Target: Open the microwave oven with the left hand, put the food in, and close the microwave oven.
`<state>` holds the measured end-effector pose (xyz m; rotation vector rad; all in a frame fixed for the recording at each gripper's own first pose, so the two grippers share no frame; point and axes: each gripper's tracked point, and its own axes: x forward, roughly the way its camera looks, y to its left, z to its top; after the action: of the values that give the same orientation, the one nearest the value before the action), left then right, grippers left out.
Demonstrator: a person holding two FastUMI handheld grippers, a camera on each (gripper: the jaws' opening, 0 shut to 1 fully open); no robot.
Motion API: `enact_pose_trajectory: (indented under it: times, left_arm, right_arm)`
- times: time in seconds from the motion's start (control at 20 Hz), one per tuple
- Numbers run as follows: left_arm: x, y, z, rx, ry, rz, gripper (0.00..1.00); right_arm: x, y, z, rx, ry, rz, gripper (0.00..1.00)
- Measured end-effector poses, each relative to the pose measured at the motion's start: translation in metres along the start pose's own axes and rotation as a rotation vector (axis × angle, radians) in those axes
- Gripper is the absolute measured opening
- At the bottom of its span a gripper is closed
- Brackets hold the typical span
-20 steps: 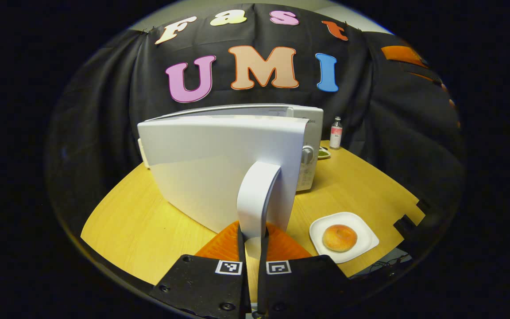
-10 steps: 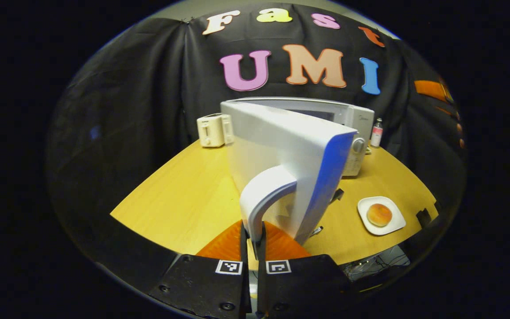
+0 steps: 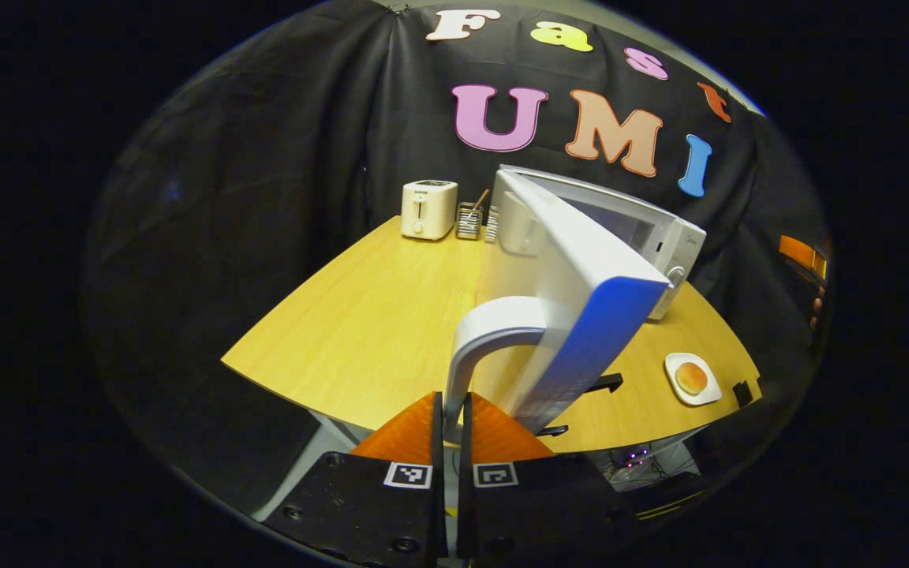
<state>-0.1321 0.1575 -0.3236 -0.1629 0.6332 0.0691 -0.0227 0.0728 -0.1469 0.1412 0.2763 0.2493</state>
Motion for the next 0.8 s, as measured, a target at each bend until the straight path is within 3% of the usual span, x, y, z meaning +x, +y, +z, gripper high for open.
enact_pose_trajectory:
  times: [0.2, 0.55, 0.6, 0.8]
  left_arm:
    - [-0.020, 0.025, 0.010, 0.070, -0.043, 0.050, 0.01]
    - [-0.045, 0.032, 0.039, 0.037, -0.104, 0.076, 0.01]
    - [-0.049, 0.028, 0.041, 0.046, -0.102, 0.073, 0.09]
    - [-0.061, 0.030, 0.039, 0.062, -0.069, 0.146, 0.95]
  right_arm:
    - [0.000, 0.006, -0.024, -0.069, 0.026, -0.016, 0.92]
    - [0.008, 0.010, -0.072, -0.194, 0.087, 0.011, 0.97]
    - [0.012, 0.007, -0.085, -0.216, 0.103, 0.018, 0.97]
    - [0.034, 0.011, -0.142, -0.240, 0.182, 0.077, 0.99]
